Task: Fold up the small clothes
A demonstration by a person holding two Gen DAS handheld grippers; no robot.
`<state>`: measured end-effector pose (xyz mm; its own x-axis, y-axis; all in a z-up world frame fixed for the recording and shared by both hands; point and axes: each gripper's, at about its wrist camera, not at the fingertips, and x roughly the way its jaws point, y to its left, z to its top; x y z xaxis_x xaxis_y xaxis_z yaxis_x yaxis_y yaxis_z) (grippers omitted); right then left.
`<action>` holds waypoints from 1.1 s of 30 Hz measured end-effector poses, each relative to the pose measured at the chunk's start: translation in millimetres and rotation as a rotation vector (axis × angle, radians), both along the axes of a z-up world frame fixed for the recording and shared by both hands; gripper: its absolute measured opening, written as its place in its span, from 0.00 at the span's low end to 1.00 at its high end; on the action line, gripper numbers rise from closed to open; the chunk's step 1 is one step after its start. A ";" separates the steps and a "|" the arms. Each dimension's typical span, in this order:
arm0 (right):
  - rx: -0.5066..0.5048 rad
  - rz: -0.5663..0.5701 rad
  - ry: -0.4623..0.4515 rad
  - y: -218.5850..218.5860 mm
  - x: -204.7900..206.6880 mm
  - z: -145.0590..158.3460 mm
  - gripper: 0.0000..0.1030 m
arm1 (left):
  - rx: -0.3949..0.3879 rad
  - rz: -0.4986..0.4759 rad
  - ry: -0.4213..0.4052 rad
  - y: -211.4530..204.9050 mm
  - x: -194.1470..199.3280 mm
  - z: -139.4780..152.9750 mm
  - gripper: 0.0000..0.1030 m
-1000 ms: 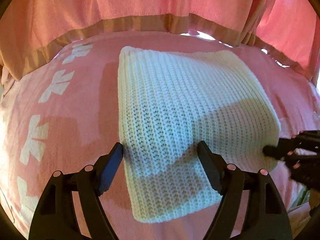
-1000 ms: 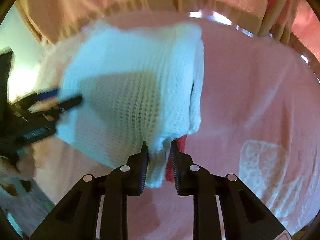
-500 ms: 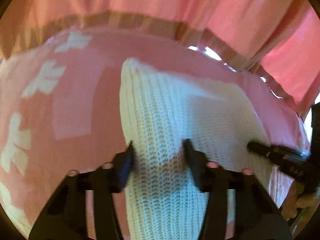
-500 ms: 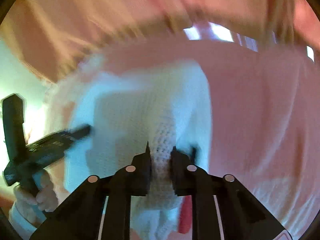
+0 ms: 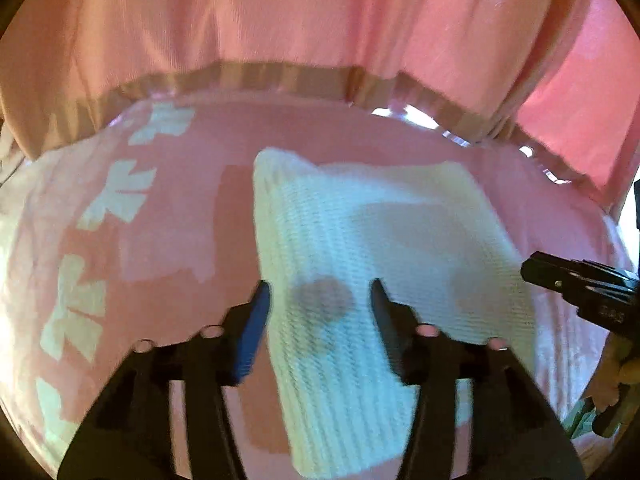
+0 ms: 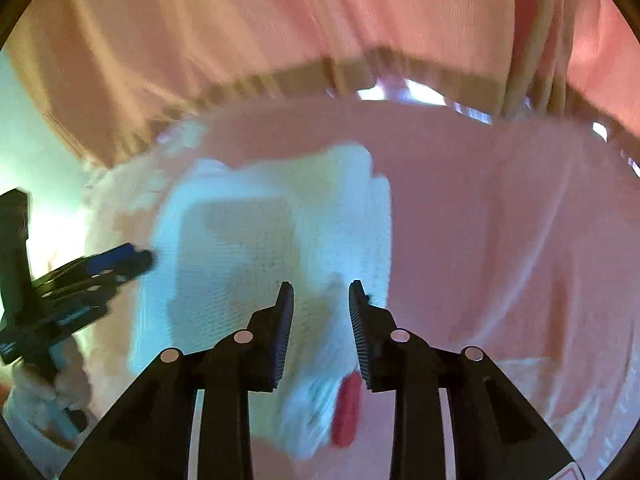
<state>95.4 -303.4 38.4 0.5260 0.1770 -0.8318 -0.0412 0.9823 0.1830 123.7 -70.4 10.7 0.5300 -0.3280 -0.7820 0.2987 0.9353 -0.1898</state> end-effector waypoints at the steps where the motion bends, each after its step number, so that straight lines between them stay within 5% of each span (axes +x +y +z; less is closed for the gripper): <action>1: 0.002 0.028 0.003 3.1 -8.8 3.3 0.26 | -0.003 -0.004 -0.010 -1.7 -5.7 2.8 0.59; 6: -0.146 0.036 0.183 16.8 -16.7 -55.7 0.32 | 0.098 -0.066 -0.019 -23.7 -30.7 -12.9 0.60; 11: -0.115 0.002 0.075 18.7 -41.4 -29.0 0.33 | 0.136 -0.079 -0.025 -33.7 -46.5 -17.5 0.61; 15: -0.153 -0.102 -0.054 13.9 -66.5 -0.9 0.58 | 0.136 -0.068 -0.074 -30.8 -64.6 -8.8 0.73; 18: -0.134 -0.150 -0.103 7.9 -81.1 5.7 0.66 | 0.150 -0.053 -0.108 -28.2 -74.3 -4.9 0.79; 24: -0.220 -0.139 -0.132 20.3 -88.2 5.8 0.74 | 0.146 -0.001 -0.139 -16.7 -93.9 -2.5 0.84; 28: -0.184 -0.152 -0.119 20.3 -95.4 2.1 0.74 | 0.151 0.022 -0.139 -11.3 -102.1 -5.9 0.85; 33: -0.114 -0.127 -0.055 17.5 -83.4 -7.8 0.77 | 0.048 0.038 -0.026 4.3 -91.2 -18.8 0.92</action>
<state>11.9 -285.9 30.6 0.5835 0.0120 -0.8120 0.0778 0.9945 0.0706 32.5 -66.2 -8.1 0.5614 -0.2698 -0.7824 0.2671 0.9538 -0.1373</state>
